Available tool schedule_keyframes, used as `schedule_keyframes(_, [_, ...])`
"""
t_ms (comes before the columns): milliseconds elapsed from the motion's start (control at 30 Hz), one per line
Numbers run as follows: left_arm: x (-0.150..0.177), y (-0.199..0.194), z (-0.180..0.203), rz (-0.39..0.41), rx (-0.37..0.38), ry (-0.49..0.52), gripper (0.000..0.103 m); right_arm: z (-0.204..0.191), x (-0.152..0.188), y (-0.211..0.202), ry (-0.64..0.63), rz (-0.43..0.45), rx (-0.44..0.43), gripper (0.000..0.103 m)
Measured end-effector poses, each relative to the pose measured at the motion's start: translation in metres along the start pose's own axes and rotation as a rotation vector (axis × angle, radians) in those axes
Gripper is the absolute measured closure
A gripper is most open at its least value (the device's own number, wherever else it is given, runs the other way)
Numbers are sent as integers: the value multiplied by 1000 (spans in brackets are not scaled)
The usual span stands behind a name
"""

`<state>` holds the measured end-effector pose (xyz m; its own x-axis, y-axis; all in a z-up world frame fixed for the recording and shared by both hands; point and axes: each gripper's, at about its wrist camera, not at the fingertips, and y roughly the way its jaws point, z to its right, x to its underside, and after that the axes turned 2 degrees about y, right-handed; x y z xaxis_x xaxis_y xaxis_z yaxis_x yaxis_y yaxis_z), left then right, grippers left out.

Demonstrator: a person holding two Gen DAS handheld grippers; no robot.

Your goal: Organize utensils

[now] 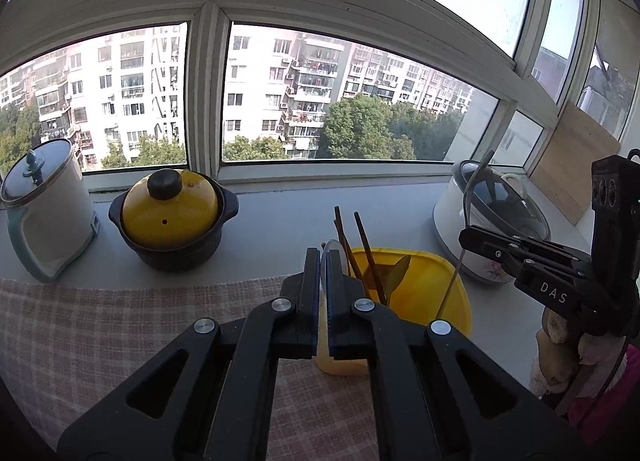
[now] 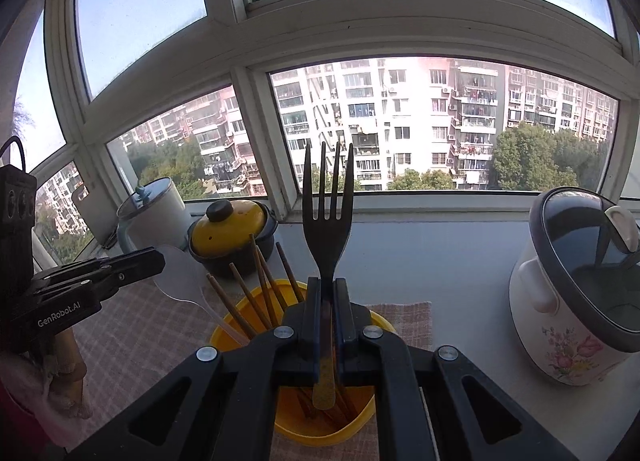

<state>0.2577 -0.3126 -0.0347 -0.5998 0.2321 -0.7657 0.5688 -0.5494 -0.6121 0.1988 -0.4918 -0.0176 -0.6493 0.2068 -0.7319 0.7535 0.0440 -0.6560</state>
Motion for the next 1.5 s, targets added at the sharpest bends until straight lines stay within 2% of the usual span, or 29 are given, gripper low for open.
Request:
schedule_keyframes(400, [0,-1,8,-1,45,-8,103,8,9,5,28,-34,-3,97])
schedule_keyframes(433, [0,-1,9,-4,46,-8,100,7,9,4,24,-33,-2,90])
schedule_keyframes(467, [0,-2,10,-5,49,-8,96,6,9,2,20,-30,2,78])
schedule_keyframes(500, [0,-2,10,-4,50,-7,94,5,9,1,16,-22,5,74])
schedule_keyframes(567, [1,-4,11,0,50,-6,89,3,8,-2,9,-19,12,73])
schedule_keyframes(933, [6,-19,9,14,51,-26,89,-6,14,-14,-1,-11,40,66])
schedule_keyframes(1500, [25,-74,3,59,47,-12,89,-33,27,-50,-8,23,89,54])
